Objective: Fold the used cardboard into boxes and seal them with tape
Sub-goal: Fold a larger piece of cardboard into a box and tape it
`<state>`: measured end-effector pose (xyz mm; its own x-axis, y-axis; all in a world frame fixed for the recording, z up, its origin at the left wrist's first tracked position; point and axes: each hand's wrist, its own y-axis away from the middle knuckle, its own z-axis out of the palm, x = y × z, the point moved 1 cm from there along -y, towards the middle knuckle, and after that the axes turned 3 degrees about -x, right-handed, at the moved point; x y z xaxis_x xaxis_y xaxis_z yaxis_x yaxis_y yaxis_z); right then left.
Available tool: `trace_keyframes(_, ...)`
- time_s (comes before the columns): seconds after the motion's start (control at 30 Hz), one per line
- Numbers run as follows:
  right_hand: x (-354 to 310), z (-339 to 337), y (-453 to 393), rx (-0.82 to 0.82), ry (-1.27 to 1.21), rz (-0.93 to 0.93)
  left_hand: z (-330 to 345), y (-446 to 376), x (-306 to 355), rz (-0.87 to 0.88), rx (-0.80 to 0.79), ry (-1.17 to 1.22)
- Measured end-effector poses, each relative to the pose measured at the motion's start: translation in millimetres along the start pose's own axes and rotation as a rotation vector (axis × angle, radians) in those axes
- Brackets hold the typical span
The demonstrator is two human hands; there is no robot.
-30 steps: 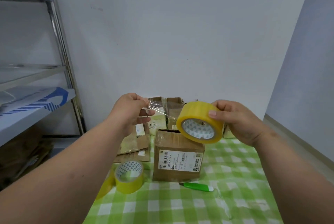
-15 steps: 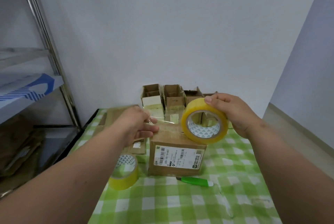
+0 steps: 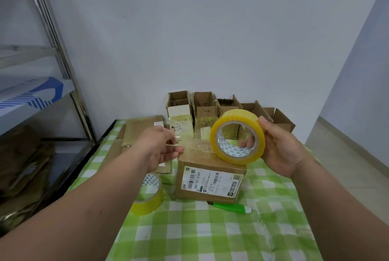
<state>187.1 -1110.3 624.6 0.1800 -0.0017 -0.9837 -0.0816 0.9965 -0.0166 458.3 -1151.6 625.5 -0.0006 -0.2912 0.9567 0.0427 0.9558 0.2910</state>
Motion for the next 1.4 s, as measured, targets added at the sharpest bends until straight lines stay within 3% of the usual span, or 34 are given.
trace_keyframes(0.13, 1.7, 1.8, -1.2, 0.054, 0.045, -0.019, -1.2, -2.2, -14.3, 0.004, 0.031, -0.081)
trace_keyframes(0.67, 5.1, 9.5, -3.0, 0.124, 0.019, -0.037, 6.9, -4.9, -37.2, -0.097, 0.06, -0.034)
trace_keyframes(1.0, 7.8, 13.9, 1.2, 0.145, -0.043, -0.061, 10.5, -1.4, -31.3, 0.018, 0.095, -0.404)
trace_keyframes(1.1, 6.6, 16.7, 1.6, 0.138, -0.04, -0.064, 11.9, 1.0, -29.8, 0.043, 0.03, -0.406)
trace_keyframes(1.2, 5.4, 18.4, 1.9, 0.134, -0.033, -0.069, 8.4, 10.9, -22.0, -0.042, -0.135, -0.447)
trace_keyframes(1.3, 6.5, 19.6, 1.8, 0.151, -0.063, -0.067, 0.3, 16.2, -12.4, -0.087, -0.222, -0.617)
trace_keyframes(1.4, 6.7, 23.3, 2.3, 0.146, -0.069, -0.069, 6.4, 22.3, -6.9, 0.132, -0.249, -0.737)
